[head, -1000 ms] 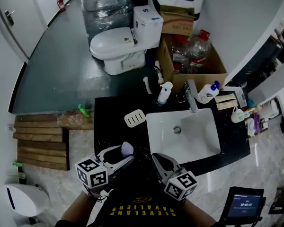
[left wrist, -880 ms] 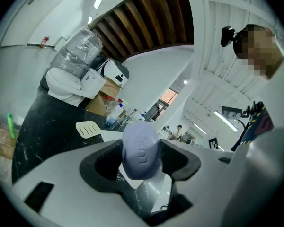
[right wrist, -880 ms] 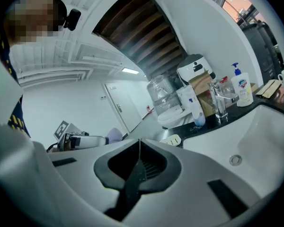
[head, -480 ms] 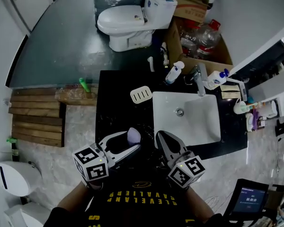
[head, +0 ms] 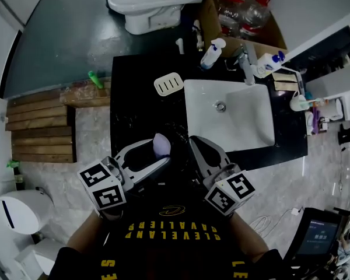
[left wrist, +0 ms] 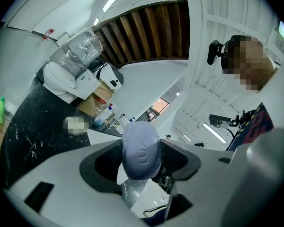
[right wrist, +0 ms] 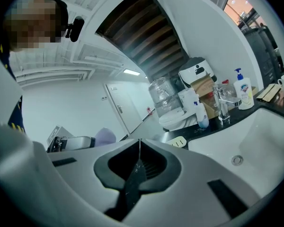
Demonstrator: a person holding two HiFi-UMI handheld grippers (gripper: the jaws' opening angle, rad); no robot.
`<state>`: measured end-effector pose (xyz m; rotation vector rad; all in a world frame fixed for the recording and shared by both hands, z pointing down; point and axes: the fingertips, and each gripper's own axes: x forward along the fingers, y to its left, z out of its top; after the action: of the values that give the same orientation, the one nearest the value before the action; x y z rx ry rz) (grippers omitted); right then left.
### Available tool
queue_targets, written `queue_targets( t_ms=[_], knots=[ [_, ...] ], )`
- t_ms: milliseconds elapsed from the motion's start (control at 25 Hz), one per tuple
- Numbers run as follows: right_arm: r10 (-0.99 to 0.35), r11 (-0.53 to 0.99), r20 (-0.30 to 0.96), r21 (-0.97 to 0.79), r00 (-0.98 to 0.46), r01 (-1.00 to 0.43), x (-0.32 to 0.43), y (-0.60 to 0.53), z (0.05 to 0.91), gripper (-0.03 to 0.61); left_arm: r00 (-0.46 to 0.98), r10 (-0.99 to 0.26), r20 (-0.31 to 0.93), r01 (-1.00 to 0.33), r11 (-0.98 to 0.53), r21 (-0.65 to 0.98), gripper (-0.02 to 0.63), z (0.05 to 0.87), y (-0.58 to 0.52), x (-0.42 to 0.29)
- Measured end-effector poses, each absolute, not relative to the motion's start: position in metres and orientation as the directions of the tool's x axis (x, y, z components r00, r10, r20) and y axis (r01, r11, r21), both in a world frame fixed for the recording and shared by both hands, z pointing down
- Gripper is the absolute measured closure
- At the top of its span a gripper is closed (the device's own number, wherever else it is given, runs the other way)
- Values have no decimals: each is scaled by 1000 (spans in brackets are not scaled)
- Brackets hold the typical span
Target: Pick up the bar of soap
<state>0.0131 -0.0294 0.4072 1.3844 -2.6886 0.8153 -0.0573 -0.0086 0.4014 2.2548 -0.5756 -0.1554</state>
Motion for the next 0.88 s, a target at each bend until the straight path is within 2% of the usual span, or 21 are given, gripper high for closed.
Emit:
queue_targets(
  t_ms=[880],
  knots=[
    [-748,490,246,-422,-616,-763,9,-31,411,560,909,-408,79,-338,-615,712,348,400,-8,-49]
  ],
)
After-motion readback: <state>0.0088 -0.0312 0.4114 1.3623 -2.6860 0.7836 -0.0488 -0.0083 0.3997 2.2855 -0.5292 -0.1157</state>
